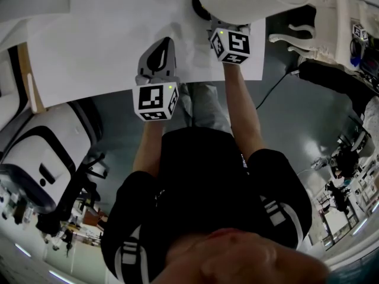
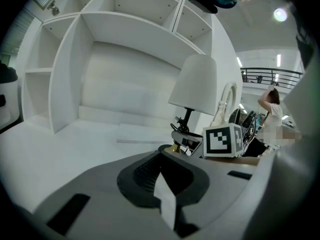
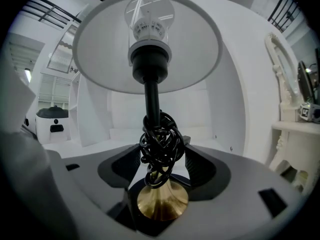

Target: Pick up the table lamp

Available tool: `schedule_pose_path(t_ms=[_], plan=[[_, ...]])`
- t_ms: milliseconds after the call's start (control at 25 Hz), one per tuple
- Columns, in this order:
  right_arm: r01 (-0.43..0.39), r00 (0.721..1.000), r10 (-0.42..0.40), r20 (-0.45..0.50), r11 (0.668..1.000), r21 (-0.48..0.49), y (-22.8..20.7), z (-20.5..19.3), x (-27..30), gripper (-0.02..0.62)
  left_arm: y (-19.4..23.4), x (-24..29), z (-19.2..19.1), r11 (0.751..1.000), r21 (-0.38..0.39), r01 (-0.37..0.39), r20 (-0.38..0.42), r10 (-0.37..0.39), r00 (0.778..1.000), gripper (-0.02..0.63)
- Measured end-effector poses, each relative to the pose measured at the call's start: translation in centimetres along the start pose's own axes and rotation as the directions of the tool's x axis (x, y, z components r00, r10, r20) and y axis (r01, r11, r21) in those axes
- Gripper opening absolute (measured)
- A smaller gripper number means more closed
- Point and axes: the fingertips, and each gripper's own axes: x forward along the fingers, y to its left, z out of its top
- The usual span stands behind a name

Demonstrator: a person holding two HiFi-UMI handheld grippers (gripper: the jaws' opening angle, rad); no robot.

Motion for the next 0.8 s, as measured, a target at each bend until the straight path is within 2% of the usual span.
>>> schedule_pose_path(t_ms=[480,640,800], plan=[[0.059,0.998,-0.059,0.000,0.998,-0.011,-0.1,-0.1,0.7,0.270,0.6,-0.2,-0.4,1.000,0.002,-0.014,-0.011,0.014,1.000,0.008],[0.077,0.997,-0.078,-0.018,0.996,-0.039,-0.1,0.2,0.7,0.244,0.7,-0.4,-0.3,1.000,0.001,-0.018,-0.009,0.018,1.000,0.008],[0.084,0.996,-0.084,0.001,0.996,-0.026,0.1,0.7,0.4,0.212,1.2,-1.0,-0.3,1.000,0.000,-0.026,-0.003,0.026,1.000,0.008]])
